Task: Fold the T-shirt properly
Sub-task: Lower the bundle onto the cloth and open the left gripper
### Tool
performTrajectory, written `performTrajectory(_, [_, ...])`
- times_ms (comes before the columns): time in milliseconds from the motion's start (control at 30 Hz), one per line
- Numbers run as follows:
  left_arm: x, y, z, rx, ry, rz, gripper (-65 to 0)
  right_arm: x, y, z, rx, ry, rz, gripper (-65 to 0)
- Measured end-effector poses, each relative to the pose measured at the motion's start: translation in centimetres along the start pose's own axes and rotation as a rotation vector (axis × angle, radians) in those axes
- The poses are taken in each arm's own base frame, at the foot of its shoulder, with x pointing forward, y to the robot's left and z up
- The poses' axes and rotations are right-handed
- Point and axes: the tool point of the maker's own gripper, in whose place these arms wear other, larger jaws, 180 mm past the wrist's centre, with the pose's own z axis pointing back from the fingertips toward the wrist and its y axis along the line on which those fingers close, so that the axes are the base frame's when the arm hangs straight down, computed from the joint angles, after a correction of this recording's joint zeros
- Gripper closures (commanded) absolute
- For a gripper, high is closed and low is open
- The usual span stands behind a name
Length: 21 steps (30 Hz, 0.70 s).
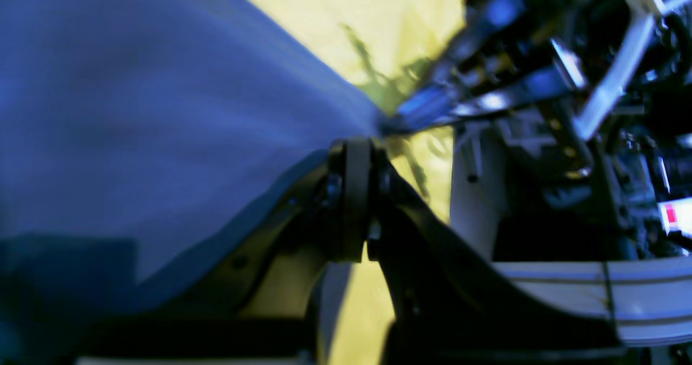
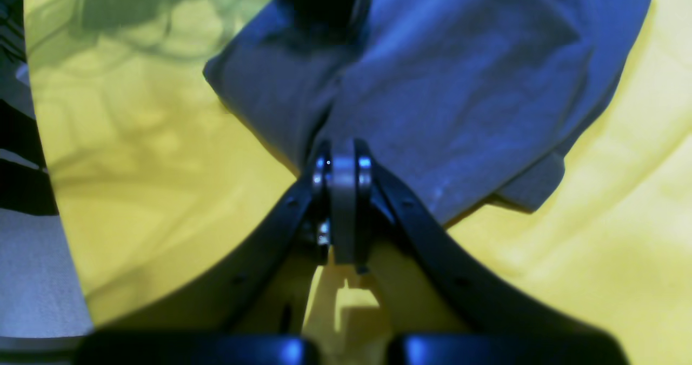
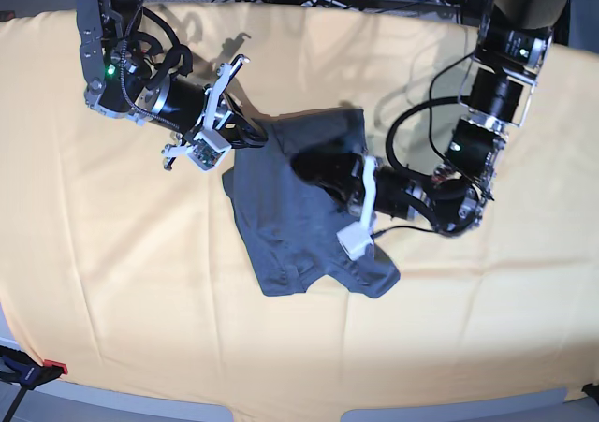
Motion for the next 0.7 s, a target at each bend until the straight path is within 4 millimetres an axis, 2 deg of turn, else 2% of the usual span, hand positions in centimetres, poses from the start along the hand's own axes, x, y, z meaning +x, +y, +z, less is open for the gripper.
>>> performTrajectory(67, [-1.2,-0.8,-0.8,-0.025,0.005,0.012,0.0,-0.3,-0.2,0.0,-0.010,0.014,0.011,0.0])
performTrajectory(233, [-5.8,-1.7,-2.2,-0.063,0.025,0.111,0.0,-0.8,0.0,-0.3,0.003,0.020,-0.010,0.0])
performTrajectory(400, [-6.6,-2.0,-2.0,-0.069,0.011,0.135,0.0,-3.7,-0.5,-1.1,0.008,0.076,-0.076,0.0])
performTrajectory(533, [-8.0,-0.2,-0.8,0.036,0.081,0.094,0.0,-5.4,-2.2,-0.9,-0.074,0.176,0.037,0.0])
performTrajectory(700, [-8.8,2.9,1.8,0.217,0.087,0.053,0.0,-7.0,-6.3,1.4,-0.247,0.265,0.032,0.0])
